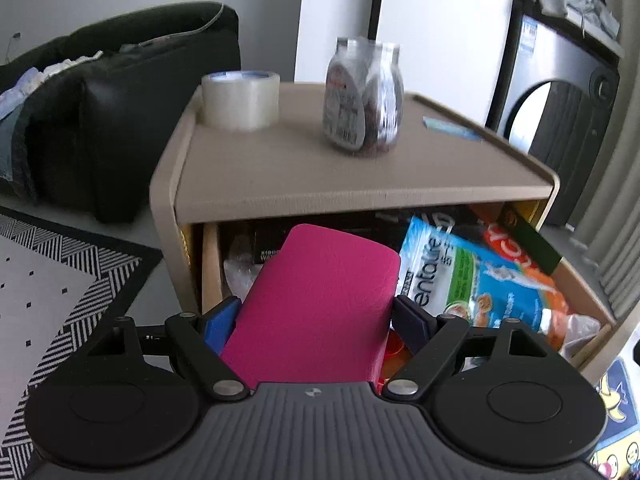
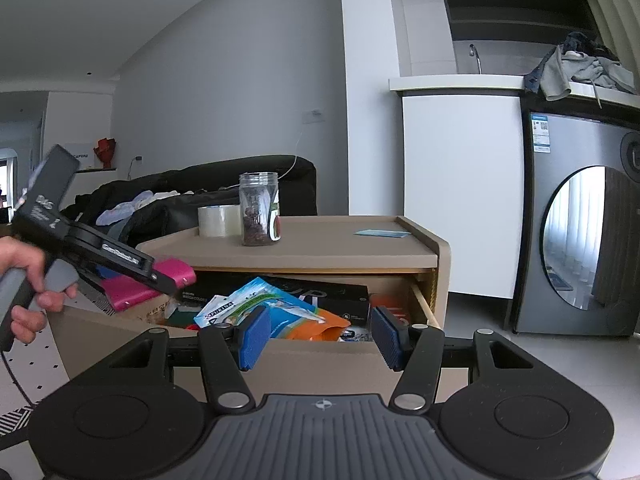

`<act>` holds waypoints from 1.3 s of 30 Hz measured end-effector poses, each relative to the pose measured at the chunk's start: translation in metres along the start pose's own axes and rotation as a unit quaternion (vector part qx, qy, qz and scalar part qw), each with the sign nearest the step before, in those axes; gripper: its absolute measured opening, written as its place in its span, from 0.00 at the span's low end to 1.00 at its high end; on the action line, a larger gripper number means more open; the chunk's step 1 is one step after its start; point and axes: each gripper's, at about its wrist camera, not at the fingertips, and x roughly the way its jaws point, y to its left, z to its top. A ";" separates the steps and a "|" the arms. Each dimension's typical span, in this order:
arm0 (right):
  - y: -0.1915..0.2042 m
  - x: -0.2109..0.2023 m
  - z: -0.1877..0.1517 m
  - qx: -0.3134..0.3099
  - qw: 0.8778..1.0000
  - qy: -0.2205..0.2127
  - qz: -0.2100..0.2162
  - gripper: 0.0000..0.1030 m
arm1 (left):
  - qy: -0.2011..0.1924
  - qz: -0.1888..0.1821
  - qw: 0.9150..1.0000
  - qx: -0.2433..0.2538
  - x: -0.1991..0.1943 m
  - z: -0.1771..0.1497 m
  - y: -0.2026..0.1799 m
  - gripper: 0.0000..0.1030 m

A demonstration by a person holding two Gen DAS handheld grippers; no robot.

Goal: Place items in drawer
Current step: 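Lower the pink wallet into the open drawer with the left gripper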

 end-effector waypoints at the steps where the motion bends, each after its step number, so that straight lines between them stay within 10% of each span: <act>1: 0.000 0.001 -0.001 0.003 1.000 0.003 0.003 0.58 | 0.004 0.007 1.000 0.005 0.002 0.000 -0.002 0.81; 39: 0.006 0.009 -0.008 0.000 1.000 0.007 0.005 0.64 | 0.050 0.033 0.996 0.071 0.013 0.003 -0.019 0.83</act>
